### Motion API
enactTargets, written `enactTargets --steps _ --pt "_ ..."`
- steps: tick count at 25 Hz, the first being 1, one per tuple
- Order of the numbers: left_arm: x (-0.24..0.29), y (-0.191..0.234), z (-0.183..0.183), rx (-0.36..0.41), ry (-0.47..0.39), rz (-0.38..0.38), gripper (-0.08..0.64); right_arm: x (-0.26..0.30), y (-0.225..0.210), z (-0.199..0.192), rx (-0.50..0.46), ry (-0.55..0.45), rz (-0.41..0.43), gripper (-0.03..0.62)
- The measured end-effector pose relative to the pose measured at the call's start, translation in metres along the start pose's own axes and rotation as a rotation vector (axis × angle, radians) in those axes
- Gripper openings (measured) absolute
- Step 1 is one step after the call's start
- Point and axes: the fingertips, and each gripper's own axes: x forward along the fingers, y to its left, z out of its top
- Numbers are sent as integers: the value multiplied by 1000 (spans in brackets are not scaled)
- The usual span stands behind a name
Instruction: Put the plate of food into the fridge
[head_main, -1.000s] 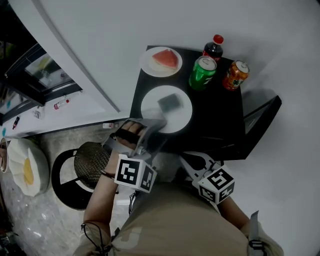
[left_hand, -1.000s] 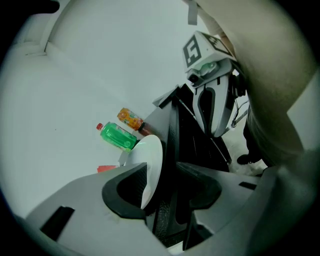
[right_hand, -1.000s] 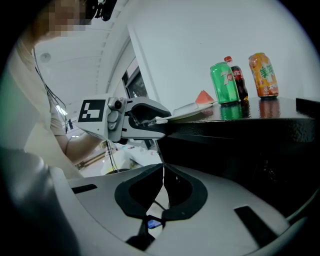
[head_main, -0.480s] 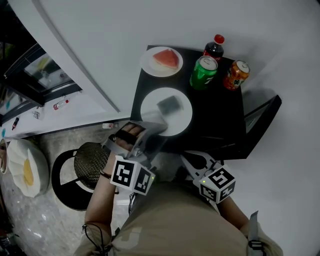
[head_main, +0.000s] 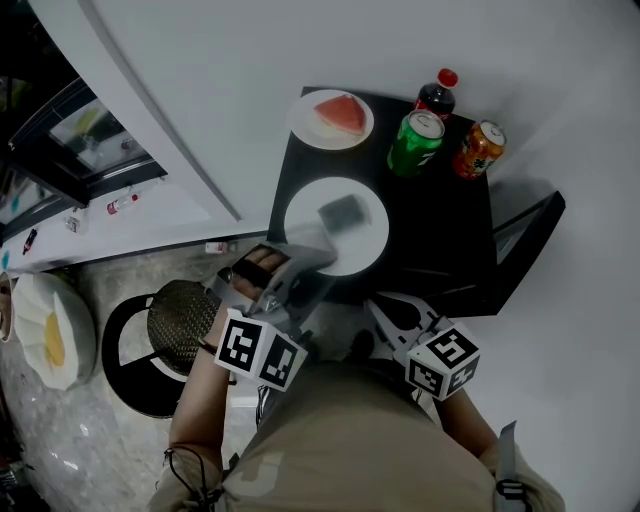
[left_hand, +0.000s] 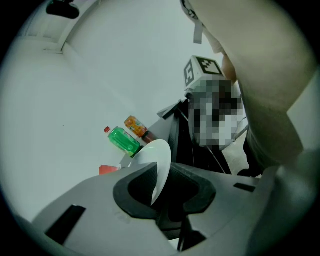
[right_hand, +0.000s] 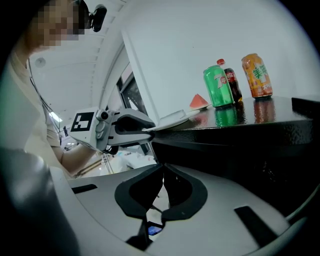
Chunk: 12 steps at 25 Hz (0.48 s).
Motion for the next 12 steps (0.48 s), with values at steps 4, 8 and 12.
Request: enactTargets --steps 4,8,12 --pt "-3 -2 -1 0 -5 -8 72 -1 -2 9 65 -34 19 21" --pt "-6 -4 0 1 -13 -15 72 -4 -4 18 208 -83 62 21" --pt "-10 -6 0 -5 -30 -28 74 -5 -2 31 384 -142 135 23"
